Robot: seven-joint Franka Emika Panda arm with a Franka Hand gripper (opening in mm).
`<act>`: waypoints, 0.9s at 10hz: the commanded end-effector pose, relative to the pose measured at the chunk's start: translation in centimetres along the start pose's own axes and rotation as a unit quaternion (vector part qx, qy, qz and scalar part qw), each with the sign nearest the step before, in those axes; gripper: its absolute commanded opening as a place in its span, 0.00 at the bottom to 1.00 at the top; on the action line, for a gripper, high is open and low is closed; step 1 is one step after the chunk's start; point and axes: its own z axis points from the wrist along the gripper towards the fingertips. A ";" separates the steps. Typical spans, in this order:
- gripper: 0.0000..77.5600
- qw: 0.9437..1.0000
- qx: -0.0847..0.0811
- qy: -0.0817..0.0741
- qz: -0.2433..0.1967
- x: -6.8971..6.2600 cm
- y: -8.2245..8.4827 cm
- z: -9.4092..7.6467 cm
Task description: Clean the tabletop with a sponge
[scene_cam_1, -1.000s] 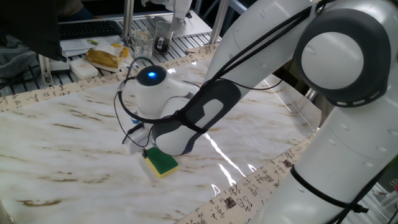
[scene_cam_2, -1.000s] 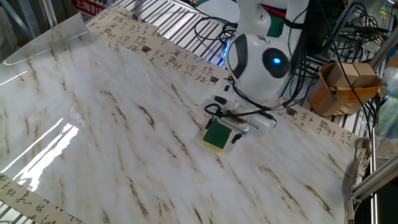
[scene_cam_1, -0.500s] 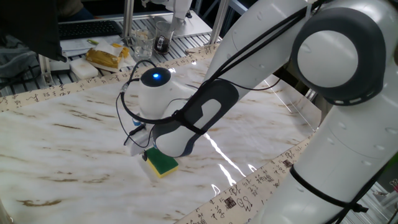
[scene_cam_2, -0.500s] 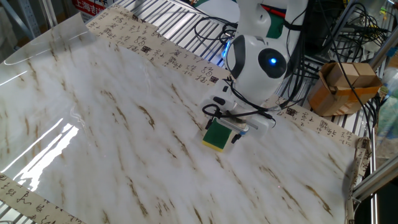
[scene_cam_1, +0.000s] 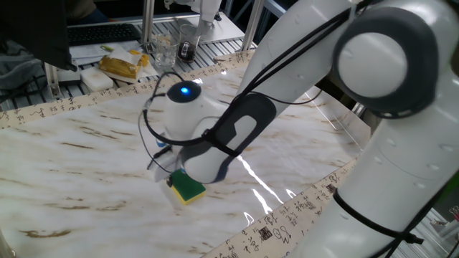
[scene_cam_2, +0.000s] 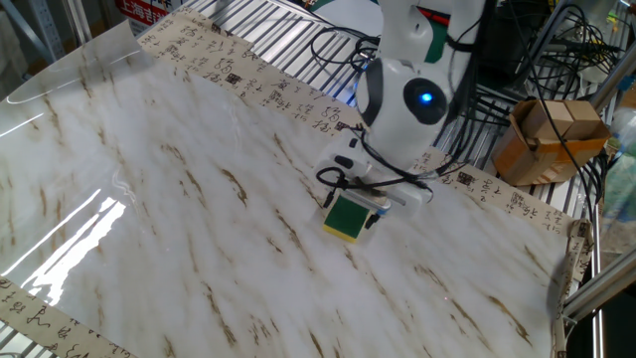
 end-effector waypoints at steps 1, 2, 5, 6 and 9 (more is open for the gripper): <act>1.00 1.000 -0.006 -0.006 -0.004 0.2 -0.6 0.8; 1.00 1.000 -0.010 -0.006 -0.003 0.2 -0.6 0.8; 1.00 1.000 -0.020 -0.004 0.001 0.3 -0.4 1.0; 1.00 1.000 -0.030 -0.006 0.006 0.3 -0.3 1.1; 1.00 0.998 -0.052 -0.009 0.016 0.4 0.0 1.5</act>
